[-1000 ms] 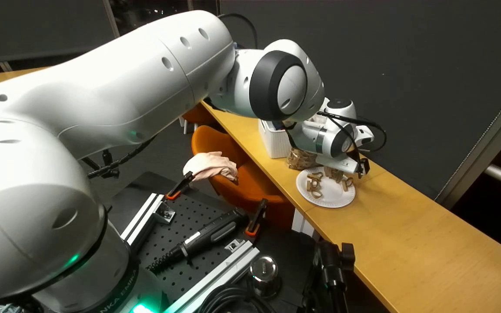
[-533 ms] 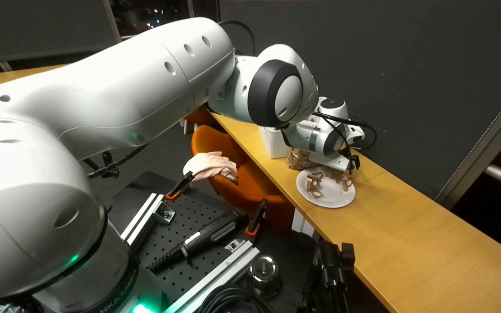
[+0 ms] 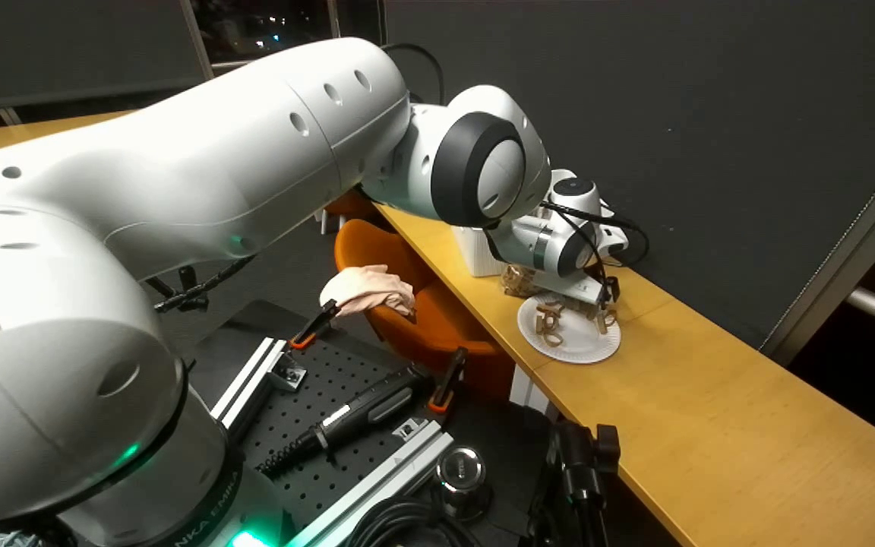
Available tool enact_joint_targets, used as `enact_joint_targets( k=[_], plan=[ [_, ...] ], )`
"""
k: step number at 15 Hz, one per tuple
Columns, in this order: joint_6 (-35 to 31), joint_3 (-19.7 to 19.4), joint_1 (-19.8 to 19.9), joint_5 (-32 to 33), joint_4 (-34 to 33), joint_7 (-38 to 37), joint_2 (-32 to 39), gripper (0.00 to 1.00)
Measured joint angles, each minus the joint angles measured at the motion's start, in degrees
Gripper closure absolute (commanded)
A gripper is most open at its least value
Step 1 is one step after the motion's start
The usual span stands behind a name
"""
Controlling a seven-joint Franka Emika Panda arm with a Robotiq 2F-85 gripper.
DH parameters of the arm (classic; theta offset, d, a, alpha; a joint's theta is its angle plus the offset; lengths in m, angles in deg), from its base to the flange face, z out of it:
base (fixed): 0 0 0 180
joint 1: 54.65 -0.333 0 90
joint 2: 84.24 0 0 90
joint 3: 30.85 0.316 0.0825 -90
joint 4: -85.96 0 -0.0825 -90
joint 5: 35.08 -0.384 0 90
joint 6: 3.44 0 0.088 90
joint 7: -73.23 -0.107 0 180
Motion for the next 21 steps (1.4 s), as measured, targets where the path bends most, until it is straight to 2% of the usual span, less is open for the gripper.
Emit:
enact_joint_targets(
  k=[3, 8, 9, 17, 21],
  plan=[
    [0.00, 0.00, 0.03, 0.00, -0.04, 0.01, 0.04, 0.58],
    [0.00, 0.07, 0.29, -0.02, -1.21, 0.01, 1.14, 0.95],
    [0.00, 0.08, 0.37, -0.02, -1.58, 0.01, 1.45, 0.99],
    [0.00, 0.38, 0.35, -0.02, -2.92, -0.21, 2.08, 0.99],
    [0.05, -0.26, -0.48, -0.02, -1.52, -2.72, 0.11, 0.99]
  ],
)
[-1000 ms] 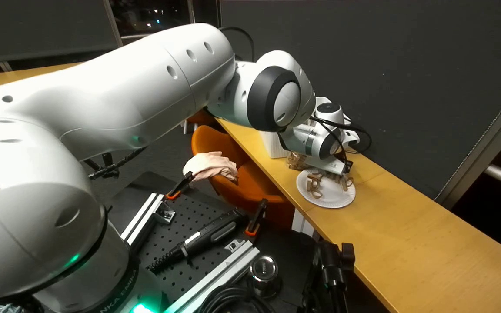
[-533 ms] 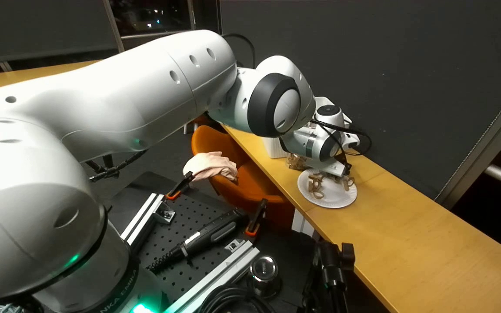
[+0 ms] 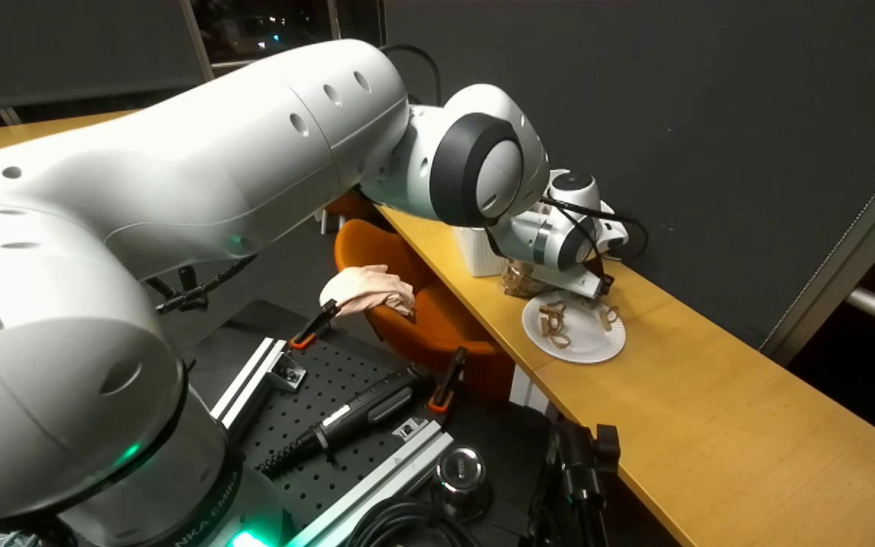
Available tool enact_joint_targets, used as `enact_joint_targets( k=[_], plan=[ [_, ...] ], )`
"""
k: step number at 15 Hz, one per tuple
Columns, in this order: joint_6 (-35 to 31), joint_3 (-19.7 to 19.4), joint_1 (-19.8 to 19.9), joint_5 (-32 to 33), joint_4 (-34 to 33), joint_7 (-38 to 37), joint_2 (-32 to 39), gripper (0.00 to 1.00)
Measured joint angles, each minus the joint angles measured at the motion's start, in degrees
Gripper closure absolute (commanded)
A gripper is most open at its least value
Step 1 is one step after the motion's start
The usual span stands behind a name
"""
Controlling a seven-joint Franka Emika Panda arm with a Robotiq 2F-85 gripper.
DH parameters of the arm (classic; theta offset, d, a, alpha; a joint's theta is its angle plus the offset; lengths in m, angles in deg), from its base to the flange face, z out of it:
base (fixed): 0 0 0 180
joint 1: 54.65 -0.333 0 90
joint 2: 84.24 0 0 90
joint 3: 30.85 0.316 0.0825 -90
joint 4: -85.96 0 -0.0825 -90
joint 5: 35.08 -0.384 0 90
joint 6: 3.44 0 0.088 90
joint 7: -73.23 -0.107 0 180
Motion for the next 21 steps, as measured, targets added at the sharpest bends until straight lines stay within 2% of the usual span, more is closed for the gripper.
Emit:
enact_joint_targets(
  k=[4, 11, 17, 21],
  plan=[
    [1.79, -3.11, -2.41, 0.00, 5.11, -5.35, -5.14, 0.99],
    [7.20, -9.91, -9.20, 0.06, 17.67, -12.28, -18.12, 0.99],
    [8.30, -12.94, -14.84, 1.38, 26.61, -14.90, -29.68, 0.99],
    [8.16, -13.28, -18.16, 3.60, 30.77, -16.52, -35.96, 0.99]
  ],
)
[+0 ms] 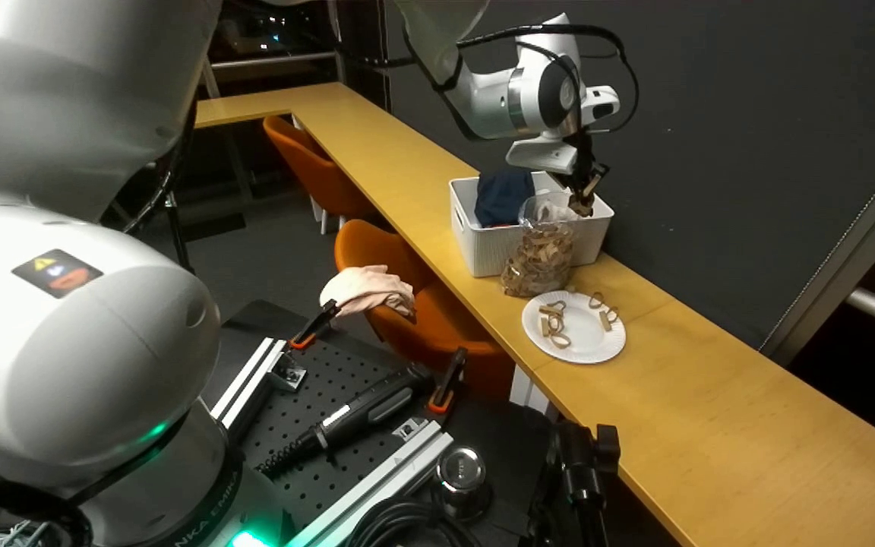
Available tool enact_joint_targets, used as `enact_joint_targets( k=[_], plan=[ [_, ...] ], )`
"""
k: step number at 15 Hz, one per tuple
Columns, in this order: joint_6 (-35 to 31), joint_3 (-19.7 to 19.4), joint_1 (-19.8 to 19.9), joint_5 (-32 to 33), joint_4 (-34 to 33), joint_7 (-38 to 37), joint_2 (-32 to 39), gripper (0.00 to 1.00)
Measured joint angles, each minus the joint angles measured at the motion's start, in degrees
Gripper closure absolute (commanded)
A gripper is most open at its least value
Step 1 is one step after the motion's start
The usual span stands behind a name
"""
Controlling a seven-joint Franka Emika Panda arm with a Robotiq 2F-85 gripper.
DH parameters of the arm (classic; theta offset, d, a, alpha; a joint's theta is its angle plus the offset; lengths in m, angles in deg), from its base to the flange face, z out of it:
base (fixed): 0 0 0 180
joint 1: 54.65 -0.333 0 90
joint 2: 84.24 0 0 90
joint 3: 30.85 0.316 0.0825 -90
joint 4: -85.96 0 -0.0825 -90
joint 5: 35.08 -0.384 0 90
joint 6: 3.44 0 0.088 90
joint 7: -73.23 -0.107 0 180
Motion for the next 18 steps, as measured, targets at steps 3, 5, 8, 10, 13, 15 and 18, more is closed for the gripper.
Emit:
enact_joint_targets(
  k=[3, 5, 8, 10, 13, 15, 18],
  plan=[
    [0.00, 0.35, -1.88, 1.36, 1.58, -0.50, -1.88, 0.99],
    [-0.26, 0.98, -2.42, 1.84, 2.16, -0.54, -1.88, 0.99],
    [-4.59, 2.20, -2.42, 2.16, 3.67, -0.22, -1.60, 0.71],
    [-8.57, 2.78, -2.41, 2.17, 5.04, 0.36, -1.60, 0.66],
    [-11.59, 2.96, -2.40, 2.16, 6.33, 0.48, -1.62, 0.45],
    [-12.11, 2.96, -2.32, 2.16, 6.79, 0.48, -1.64, 0.31],
    [-12.54, 2.41, -2.46, 2.16, 7.62, 0.35, -1.91, 0.09]
  ],
)
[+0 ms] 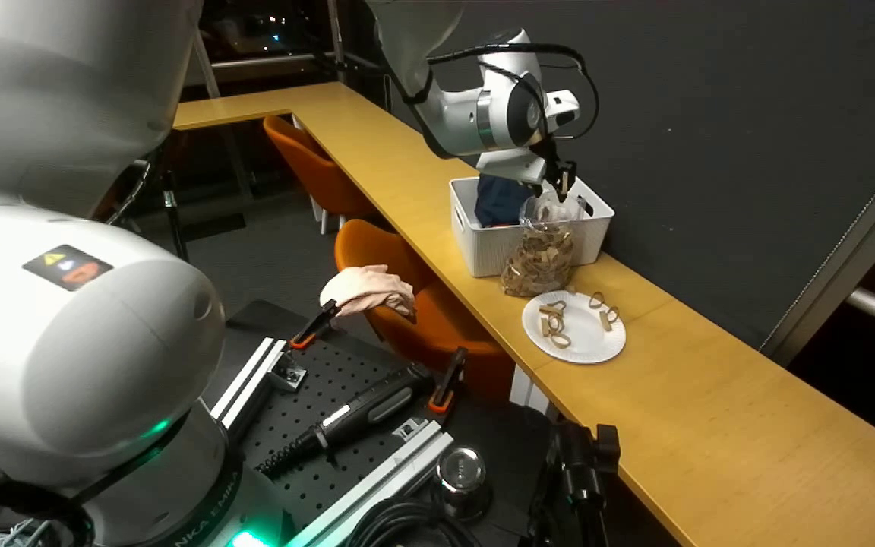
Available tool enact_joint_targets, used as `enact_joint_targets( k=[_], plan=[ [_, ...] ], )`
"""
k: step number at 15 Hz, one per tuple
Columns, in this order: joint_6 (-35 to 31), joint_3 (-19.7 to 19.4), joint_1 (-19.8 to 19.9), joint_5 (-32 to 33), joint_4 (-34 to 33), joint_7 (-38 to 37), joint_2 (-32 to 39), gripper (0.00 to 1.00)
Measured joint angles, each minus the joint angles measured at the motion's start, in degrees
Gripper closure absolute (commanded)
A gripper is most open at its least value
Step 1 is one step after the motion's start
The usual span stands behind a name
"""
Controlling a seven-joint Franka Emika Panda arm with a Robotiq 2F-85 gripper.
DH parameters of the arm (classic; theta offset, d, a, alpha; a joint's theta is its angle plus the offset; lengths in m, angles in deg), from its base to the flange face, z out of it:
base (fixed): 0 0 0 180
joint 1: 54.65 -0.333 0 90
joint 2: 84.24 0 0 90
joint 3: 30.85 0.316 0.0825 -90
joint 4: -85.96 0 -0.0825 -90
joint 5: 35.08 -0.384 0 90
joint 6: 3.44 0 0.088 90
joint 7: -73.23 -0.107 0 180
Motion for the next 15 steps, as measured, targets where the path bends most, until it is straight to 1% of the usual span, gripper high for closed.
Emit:
enact_joint_targets(
  k=[1, 2, 5, 7, 11, 13, 15],
  plan=[
    [0.00, -0.51, -0.18, 0.00, 0.37, -0.10, -0.28, 0.01],
    [0.00, -1.22, -0.43, 0.00, 0.99, -0.28, -0.77, 0.00],
    [0.18, -3.97, -1.13, 0.00, 3.74, -0.74, -3.13, 0.00],
    [1.77, -5.30, -0.88, -0.06, 6.28, -1.17, -5.28, 0.00],
    [6.92, -5.37, 0.98, -0.39, 12.46, -3.04, -9.55, 0.00],
    [7.40, -4.97, 2.00, -0.64, 15.88, -4.33, -10.69, 0.00],
    [6.98, -3.84, 3.77, -1.74, 17.86, -4.88, -10.29, 0.00]
  ],
)
